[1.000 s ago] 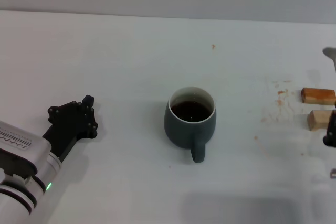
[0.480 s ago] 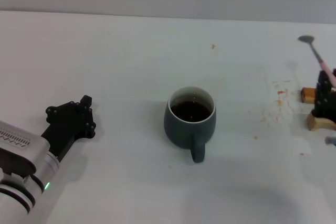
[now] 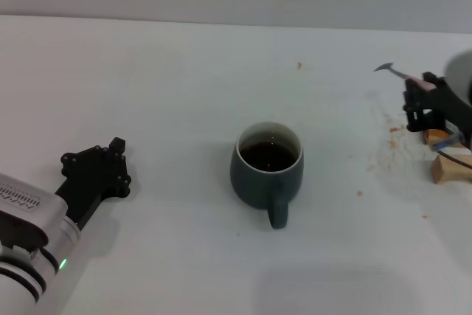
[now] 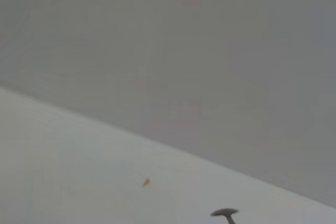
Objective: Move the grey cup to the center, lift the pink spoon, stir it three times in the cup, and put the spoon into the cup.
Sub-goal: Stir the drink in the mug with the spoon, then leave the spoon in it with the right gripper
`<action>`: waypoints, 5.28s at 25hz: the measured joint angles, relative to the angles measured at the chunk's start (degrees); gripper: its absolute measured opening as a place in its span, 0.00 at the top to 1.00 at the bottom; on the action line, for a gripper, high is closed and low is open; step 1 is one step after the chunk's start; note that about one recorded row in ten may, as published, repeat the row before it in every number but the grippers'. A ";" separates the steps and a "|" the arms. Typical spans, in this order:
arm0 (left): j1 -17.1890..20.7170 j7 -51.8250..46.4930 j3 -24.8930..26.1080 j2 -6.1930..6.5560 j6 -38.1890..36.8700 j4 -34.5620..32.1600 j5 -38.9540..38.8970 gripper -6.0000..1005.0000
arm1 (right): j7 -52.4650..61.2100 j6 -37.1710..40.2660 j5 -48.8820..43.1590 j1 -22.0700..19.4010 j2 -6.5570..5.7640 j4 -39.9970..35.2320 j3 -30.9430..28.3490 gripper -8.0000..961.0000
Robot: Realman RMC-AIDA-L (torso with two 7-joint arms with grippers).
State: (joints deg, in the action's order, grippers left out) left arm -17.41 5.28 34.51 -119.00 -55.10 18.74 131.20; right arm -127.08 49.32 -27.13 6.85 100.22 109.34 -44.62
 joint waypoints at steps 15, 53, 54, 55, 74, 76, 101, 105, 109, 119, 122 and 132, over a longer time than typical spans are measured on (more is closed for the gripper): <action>-0.81 -0.34 0.71 -0.09 1.59 -1.49 -0.17 1.00 | -41.46 27.04 16.46 12.24 13.54 7.10 -20.92 0.92; -3.11 0.17 2.23 0.10 3.65 -4.07 -0.59 1.00 | -38.38 46.06 21.95 32.25 18.09 7.53 -20.74 0.92; -3.16 0.17 2.23 0.10 3.68 -4.07 -0.59 1.00 | -38.37 45.07 21.98 32.17 18.20 7.54 -21.02 0.92; -3.17 0.17 2.31 0.12 3.71 -4.14 -0.58 1.00 | -38.33 43.86 22.13 32.01 18.33 7.54 -21.20 0.92; -3.86 0.17 3.66 0.08 5.11 -5.30 -0.60 1.00 | -38.22 26.78 43.44 23.04 14.76 7.42 -34.94 0.92; -4.08 0.16 3.69 0.09 5.17 -5.29 -0.60 1.00 | -38.26 26.52 47.49 23.28 12.71 7.30 -37.01 0.92; -6.00 0.16 3.73 0.00 7.48 -5.39 -0.60 1.00 | -38.39 51.06 70.79 33.60 5.89 6.75 -58.00 0.92; -6.00 0.16 3.72 0.01 7.50 -5.39 -0.60 1.00 | -38.34 52.74 70.78 33.93 6.61 6.76 -58.02 0.92; -6.00 0.16 3.72 0.06 7.90 -5.38 -0.60 1.00 | -38.25 55.26 70.89 35.22 7.84 6.87 -58.01 0.92; -6.04 0.16 3.73 0.09 8.07 -5.43 -0.60 1.00 | -38.17 59.30 70.41 36.35 11.56 6.83 -56.37 0.92; -6.02 0.16 3.72 0.09 8.05 -5.49 -0.59 1.00 | -38.16 59.47 70.29 36.02 11.98 6.81 -55.43 0.92; -5.97 0.17 3.73 0.09 8.07 -5.54 -0.59 1.00 | -38.18 58.16 69.58 32.59 13.09 6.41 -52.78 0.92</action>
State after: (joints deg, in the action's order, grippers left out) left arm -23.38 5.45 38.23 -118.92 -47.03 13.20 130.61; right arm -165.26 107.48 42.45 39.43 113.30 115.75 -97.40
